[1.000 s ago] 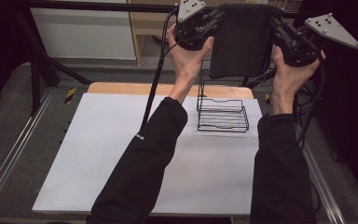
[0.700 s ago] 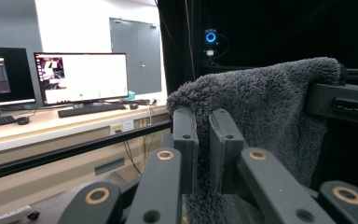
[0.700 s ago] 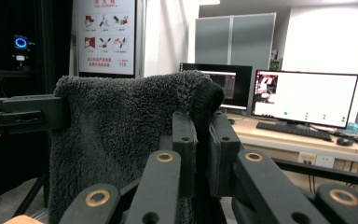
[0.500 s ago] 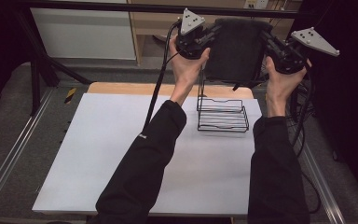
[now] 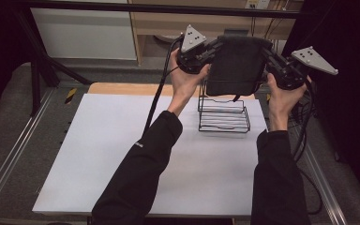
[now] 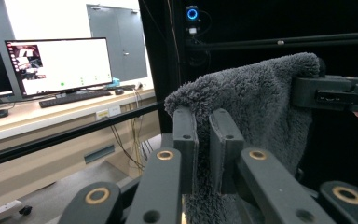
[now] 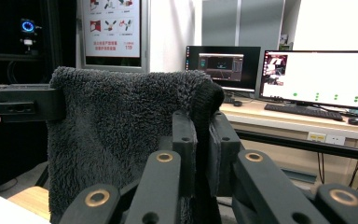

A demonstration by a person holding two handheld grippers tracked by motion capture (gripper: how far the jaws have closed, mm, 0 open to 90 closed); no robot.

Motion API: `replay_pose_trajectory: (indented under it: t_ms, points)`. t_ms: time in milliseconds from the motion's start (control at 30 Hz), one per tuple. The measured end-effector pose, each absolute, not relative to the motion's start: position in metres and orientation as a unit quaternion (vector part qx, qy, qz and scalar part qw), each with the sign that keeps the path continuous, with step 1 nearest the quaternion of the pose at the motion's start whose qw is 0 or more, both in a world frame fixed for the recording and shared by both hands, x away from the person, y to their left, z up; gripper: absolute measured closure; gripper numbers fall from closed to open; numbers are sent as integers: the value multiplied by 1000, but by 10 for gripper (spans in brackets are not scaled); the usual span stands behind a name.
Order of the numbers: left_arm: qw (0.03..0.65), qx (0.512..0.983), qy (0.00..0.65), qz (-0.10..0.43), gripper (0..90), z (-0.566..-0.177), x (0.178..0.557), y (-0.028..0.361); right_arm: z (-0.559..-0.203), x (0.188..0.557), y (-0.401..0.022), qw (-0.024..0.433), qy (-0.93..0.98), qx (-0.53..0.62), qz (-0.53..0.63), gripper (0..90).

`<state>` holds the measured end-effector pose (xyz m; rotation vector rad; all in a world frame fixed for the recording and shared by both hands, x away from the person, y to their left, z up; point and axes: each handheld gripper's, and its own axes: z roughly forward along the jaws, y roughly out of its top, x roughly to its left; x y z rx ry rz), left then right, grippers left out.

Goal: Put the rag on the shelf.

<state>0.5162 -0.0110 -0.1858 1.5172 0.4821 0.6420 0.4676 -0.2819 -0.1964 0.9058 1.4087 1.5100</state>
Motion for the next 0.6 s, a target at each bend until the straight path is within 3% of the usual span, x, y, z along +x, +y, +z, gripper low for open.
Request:
replay_pose_trajectory:
  t_ms: [600]
  points:
    - [647,681,184,290,821,-196,499,-7,-208,452,-284,433,573,346,603,839]
